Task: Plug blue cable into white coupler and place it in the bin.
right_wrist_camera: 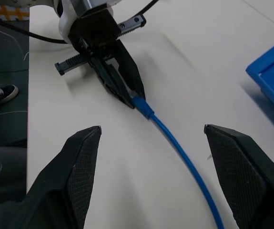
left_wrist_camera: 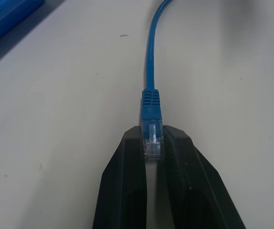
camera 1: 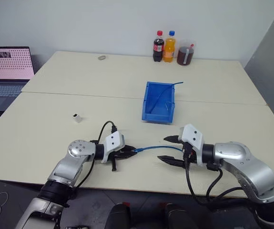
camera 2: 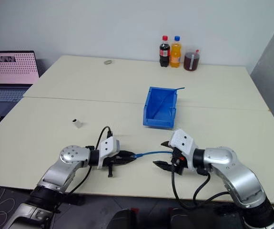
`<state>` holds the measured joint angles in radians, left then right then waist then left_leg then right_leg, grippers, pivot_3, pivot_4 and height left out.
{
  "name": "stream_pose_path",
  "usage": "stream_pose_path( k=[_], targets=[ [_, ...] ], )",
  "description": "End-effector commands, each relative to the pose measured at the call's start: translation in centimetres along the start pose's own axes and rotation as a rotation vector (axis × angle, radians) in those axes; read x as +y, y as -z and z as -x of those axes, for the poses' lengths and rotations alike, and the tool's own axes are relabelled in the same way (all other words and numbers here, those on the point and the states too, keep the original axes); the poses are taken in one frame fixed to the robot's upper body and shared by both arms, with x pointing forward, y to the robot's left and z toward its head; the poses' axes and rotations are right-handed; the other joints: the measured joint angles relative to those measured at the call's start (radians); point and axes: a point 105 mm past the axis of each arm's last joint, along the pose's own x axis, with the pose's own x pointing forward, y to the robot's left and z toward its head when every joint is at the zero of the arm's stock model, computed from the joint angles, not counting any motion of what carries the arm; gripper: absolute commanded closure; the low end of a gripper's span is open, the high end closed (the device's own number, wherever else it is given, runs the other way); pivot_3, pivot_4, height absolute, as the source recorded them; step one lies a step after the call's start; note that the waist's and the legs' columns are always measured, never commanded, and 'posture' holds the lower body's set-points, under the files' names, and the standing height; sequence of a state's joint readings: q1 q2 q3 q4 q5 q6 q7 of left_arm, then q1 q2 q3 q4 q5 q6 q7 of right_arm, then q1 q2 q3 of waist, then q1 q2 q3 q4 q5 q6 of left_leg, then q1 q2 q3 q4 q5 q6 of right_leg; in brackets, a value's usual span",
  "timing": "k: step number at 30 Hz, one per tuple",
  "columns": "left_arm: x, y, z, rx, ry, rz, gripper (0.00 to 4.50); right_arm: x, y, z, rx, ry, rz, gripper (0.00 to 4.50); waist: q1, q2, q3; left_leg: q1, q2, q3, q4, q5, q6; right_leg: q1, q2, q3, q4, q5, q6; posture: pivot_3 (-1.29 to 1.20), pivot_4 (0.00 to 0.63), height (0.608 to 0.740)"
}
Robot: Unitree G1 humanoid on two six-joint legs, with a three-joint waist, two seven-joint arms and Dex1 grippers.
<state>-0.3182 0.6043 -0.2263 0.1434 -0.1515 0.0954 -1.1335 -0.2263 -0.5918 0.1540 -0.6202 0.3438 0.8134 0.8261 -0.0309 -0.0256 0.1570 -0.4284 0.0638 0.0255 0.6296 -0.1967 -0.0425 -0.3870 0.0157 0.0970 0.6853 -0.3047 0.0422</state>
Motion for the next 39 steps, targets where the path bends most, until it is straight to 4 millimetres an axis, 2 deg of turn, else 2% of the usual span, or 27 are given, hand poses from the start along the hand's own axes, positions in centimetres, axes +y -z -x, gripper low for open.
stream_pose_path(
  k=[1, 2, 6, 11, 13, 21, 31, 32, 33, 39],
  targets=[
    [-1.4, -0.4, -0.3, -0.049, 0.048, 0.099, 4.26, 1.4, -1.9, 1.6, -0.13, -0.03, -0.018, 0.82, -0.001, 0.0, 0.0, 0.0, 0.0, 0.0, 0.0, 0.0, 0.0, 0.0, 0.0, 0.0, 0.0, 0.0, 0.0, 0.0, 0.15, 0.74],
    [-1.4, -0.8, -0.3, -0.069, 0.046, 0.111, 4.26, 1.8, -2.1, 1.7, -0.158, -0.048, -0.039, 0.82, -0.001, 0.0, 0.0, 0.0, 0.0, 0.0, -0.001, 0.0, 0.0, 0.0, 0.0, 0.0, 0.0, 0.0, 0.0, 0.0, 0.15, 0.74],
    [-1.5, -5.2, 0.0, -0.285, 0.074, 0.305, 4.26, 3.3, -1.4, 2.1, -0.192, -0.082, -0.16, 0.82, 0.0, -0.001, 0.001, -0.002, 0.0, -0.001, 0.0, 0.0, 0.0, -0.001, 0.0, -0.001, -0.001, -0.001, 0.001, 0.0, 0.15, 0.74],
    [-1.9, -7.9, 0.8, -0.398, 0.126, 0.451, 4.26, 3.6, -1.1, 1.8, -0.244, -0.095, -0.358, 0.82, -0.005, -0.002, 0.001, -0.002, 0.001, -0.003, 0.0, 0.0, 0.0, -0.001, 0.001, -0.001, -0.001, -0.001, 0.002, 0.0, 0.15, 0.74],
    [-2.1, -8.7, 1.0, -0.435, 0.153, 0.509, 4.26, 2.7, -1.1, 1.4, -0.274, -0.041, -0.413, 0.82, -0.006, -0.001, 0.001, -0.002, 0.001, -0.003, 0.0, 0.0, 0.0, -0.001, 0.001, -0.001, -0.001, -0.001, 0.003, 0.0, 0.15, 0.74],
    [-2.3, -9.9, 1.2, -0.497, 0.186, 0.608, 4.26, 0.2, -1.9, -0.2, -0.417, -0.007, -0.589, 0.82, -0.004, -0.001, 0.002, -0.002, 0.0, -0.003, 0.0, 0.0, 0.0, -0.001, 0.001, -0.001, -0.001, -0.001, 0.003, 0.0, 0.15, 0.74],
    [-2.3, -10.1, 1.3, -0.501, 0.173, 0.615, 4.26, 0.3, -3.2, -1.7, -0.472, -0.082, -0.634, 0.82, -0.004, -0.001, 0.002, -0.003, 0.0, -0.003, 0.0, 0.0, 0.0, -0.001, 0.001, -0.001, -0.003, 0.0, 0.002, 0.0, 0.15, 0.74],
    [-2.4, -10.1, 1.3, -0.501, 0.172, 0.615, 4.26, 0.3, -3.3, -1.8, -0.473, -0.088, -0.633, 1.18, -0.004, -0.001, 0.002, -0.002, 0.0, -0.003, 0.0, 0.0, 0.0, -0.001, 0.001, -0.001, -0.003, 0.0, 0.002, 0.0, 0.15, 0.74],
    [-2.4, -10.1, 1.3, -0.501, 0.172, 0.614, 4.26, 0.3, -3.3, -1.8, -0.476, -0.093, -0.631, 1.26, -0.004, -0.001, 0.002, -0.002, 0.0, -0.003, -0.001, 0.0, 0.0, -0.001, 0.001, -0.001, -0.003, 0.0, 0.002, 0.0, 0.15, 0.74],
    [-2.6, -9.9, 1.6, -0.495, 0.174, 0.613, 4.26, 0.5, -3.7, -1.6, -0.492, -0.135, -0.628, 2.76, -0.004, -0.001, 0.002, -0.003, 0.0, -0.003, -0.001, 0.0, 0.0, -0.001, 0.001, -0.001, -0.003, 0.0, 0.002, 0.0, 0.15, 0.74]
  ],
)
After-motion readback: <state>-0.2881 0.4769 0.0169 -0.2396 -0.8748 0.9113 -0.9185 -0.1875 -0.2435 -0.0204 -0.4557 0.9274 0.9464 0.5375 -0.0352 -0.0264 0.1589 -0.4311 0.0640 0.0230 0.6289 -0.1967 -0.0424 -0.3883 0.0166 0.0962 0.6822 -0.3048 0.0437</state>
